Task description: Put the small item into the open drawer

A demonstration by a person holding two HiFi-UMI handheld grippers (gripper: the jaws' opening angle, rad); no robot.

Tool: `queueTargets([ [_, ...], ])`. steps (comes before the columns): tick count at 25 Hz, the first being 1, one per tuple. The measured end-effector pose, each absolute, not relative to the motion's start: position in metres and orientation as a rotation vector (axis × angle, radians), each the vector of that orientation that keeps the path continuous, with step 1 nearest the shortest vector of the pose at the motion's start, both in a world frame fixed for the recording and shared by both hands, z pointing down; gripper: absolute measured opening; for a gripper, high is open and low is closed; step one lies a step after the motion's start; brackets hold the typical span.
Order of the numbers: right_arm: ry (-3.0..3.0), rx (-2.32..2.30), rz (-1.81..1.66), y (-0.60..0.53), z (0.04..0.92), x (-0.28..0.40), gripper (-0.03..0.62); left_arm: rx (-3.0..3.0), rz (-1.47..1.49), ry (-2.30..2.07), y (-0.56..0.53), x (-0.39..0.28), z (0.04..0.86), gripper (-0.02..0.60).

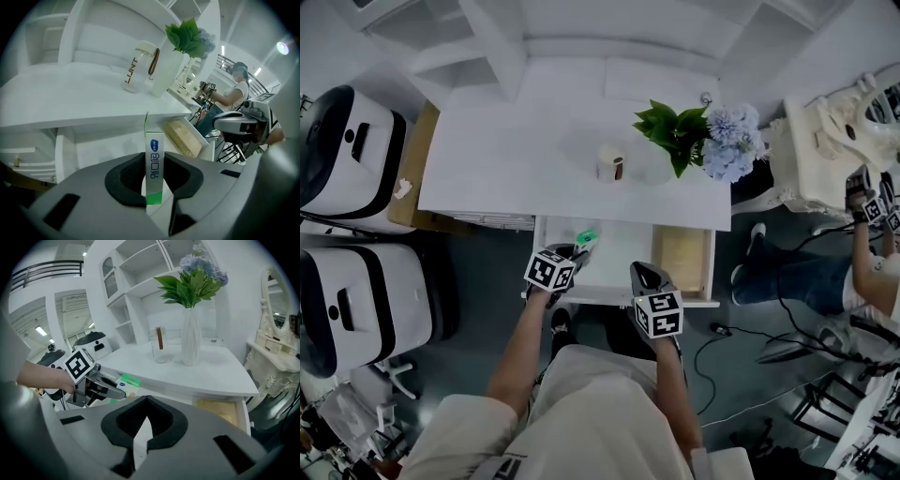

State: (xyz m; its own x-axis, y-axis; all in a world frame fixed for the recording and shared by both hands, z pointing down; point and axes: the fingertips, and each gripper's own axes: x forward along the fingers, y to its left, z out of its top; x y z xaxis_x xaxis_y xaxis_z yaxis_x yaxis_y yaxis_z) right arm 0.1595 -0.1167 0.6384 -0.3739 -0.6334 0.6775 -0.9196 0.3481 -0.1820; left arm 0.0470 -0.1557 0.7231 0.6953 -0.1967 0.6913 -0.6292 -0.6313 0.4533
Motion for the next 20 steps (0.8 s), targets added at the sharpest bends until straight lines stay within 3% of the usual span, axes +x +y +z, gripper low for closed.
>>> queueTargets([
  [20,-2.15,1.298,0.864,-0.124,0.657,0.183,0.025,1.992,0.782,-0.67,-0.173,0.078,0.79,0.101],
])
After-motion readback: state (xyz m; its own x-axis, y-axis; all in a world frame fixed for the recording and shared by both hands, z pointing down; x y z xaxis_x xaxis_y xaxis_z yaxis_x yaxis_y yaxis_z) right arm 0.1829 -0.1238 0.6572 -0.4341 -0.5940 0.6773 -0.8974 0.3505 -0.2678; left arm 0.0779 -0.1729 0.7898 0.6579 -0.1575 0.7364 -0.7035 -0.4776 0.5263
